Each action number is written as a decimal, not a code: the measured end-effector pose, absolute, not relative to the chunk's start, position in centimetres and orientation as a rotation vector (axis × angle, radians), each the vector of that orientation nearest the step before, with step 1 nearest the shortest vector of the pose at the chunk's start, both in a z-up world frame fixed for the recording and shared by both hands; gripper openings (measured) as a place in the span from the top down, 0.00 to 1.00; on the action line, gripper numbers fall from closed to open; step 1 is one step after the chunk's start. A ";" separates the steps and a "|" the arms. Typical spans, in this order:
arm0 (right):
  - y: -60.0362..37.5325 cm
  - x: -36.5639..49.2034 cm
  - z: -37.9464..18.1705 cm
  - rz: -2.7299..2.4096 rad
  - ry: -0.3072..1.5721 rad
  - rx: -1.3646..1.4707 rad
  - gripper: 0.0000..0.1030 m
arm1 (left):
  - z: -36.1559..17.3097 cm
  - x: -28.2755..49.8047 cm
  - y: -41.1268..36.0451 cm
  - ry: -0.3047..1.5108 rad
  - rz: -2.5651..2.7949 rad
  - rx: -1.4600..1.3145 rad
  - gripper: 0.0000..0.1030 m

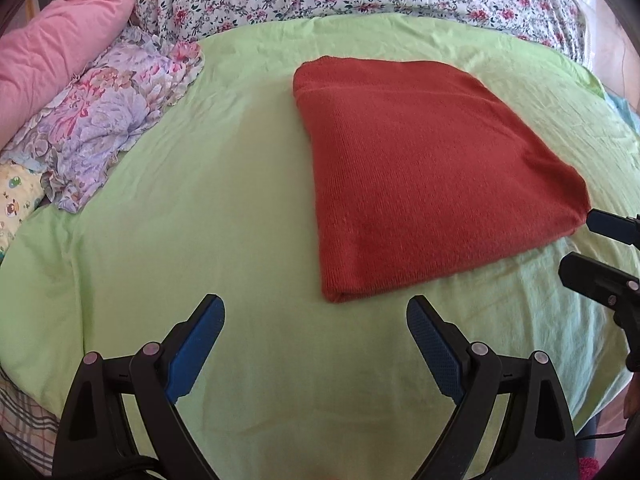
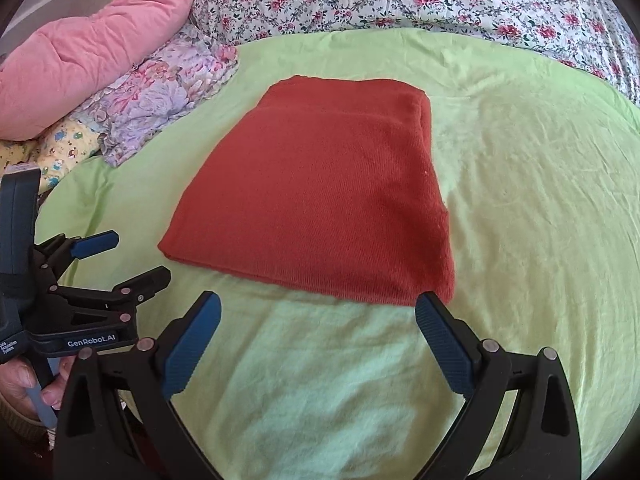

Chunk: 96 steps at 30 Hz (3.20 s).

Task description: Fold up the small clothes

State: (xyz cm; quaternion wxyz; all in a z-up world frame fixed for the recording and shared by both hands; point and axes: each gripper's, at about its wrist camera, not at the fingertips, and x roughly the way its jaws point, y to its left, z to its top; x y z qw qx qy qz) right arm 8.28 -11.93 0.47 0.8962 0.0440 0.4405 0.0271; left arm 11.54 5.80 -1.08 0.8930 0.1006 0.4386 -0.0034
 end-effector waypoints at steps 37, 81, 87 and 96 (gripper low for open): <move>-12.9 12.0 1.2 0.056 0.954 0.100 0.05 | 0.3 14.7 5.6 0.916 -0.027 0.168 0.10; -13.6 11.5 2.4 0.040 0.920 0.106 0.05 | 1.1 13.8 4.8 0.893 -0.041 0.157 0.09; -13.7 11.4 2.5 0.037 0.914 0.107 0.04 | 1.2 13.7 4.7 0.889 -0.042 0.153 0.09; -14.0 11.2 2.7 0.039 0.903 0.116 0.04 | 1.4 13.5 4.5 0.882 -0.046 0.150 0.09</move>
